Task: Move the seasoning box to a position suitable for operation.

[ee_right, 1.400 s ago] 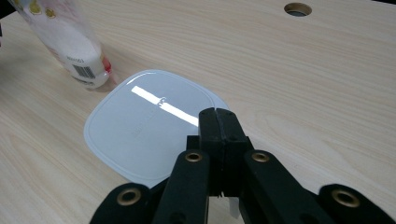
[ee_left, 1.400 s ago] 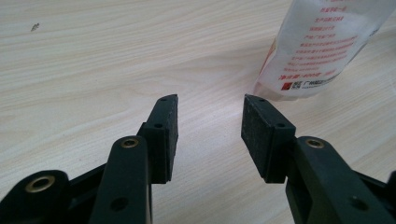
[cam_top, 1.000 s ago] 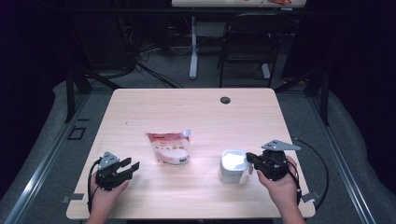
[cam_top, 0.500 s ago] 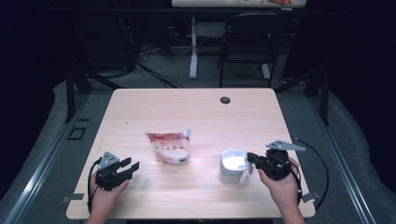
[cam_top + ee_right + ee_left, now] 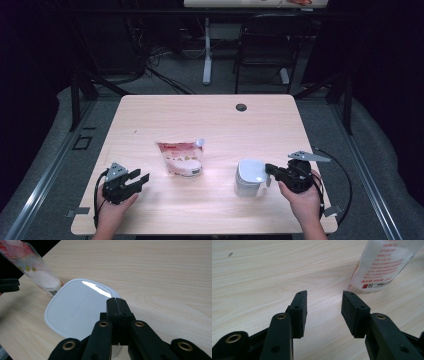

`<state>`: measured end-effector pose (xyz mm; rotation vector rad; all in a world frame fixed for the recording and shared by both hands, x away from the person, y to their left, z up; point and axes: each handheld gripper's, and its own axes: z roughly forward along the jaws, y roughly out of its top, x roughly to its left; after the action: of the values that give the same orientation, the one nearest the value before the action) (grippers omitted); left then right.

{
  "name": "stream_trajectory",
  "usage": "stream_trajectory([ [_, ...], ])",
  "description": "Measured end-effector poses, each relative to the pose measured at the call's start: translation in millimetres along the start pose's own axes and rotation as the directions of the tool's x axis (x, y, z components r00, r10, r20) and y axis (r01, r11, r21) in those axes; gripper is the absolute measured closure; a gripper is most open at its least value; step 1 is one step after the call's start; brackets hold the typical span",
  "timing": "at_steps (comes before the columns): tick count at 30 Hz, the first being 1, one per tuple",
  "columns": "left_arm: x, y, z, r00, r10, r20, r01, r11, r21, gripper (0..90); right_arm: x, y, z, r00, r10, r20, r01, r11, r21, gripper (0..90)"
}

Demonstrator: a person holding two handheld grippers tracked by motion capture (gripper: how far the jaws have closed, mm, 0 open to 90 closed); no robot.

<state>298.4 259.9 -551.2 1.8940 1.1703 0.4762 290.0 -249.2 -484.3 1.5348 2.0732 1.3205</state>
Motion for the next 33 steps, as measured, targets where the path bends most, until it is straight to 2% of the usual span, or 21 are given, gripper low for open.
stream_trajectory([
  [12, 0.0, 0.0, 0.2, 1.0, 0.001, 0.001, -0.001, 1.0, 0.001, 56.4, -4.4, -1.7, -0.3, 0.999, 0.037, -0.026, -0.037, 0.999, -0.009, 90.0],
  [33, 0.2, 0.1, -0.1, 1.0, 0.001, 0.001, -0.001, 1.0, 0.0, 56.4, -6.9, -3.2, -1.1, 0.9981, 0.052, -0.034, -0.052, 0.999, -0.01, 90.0],
])
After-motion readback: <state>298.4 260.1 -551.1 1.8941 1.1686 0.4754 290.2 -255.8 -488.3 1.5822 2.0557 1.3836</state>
